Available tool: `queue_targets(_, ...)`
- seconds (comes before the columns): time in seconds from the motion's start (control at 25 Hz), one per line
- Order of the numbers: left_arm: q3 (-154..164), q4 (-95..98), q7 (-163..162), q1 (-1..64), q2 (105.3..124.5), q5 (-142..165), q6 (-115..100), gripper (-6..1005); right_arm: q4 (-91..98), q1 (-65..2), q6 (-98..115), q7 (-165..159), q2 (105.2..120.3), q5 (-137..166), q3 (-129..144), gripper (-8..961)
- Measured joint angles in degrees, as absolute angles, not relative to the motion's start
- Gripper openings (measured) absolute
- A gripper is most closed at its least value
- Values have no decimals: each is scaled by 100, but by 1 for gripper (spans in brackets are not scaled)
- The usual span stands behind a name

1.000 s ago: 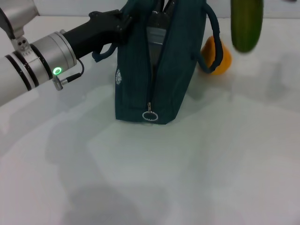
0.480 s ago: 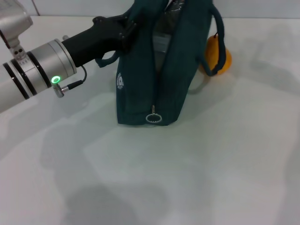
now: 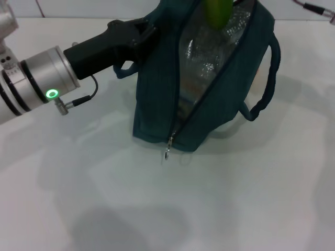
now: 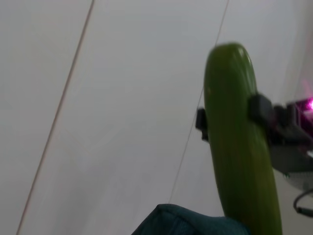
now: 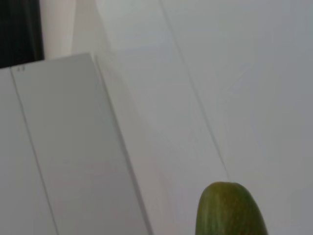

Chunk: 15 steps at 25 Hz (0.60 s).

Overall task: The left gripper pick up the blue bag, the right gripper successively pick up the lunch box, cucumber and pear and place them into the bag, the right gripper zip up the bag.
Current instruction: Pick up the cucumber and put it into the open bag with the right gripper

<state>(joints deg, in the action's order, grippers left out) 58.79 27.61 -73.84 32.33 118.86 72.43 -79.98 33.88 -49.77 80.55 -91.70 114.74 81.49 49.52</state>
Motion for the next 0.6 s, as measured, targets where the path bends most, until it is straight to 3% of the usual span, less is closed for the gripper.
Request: queue_targets(0.6,5909,3736,-9622,2912,11623,8047,-8262,44,3605,-4854,8055,-8780,11521,8147,5458,629)
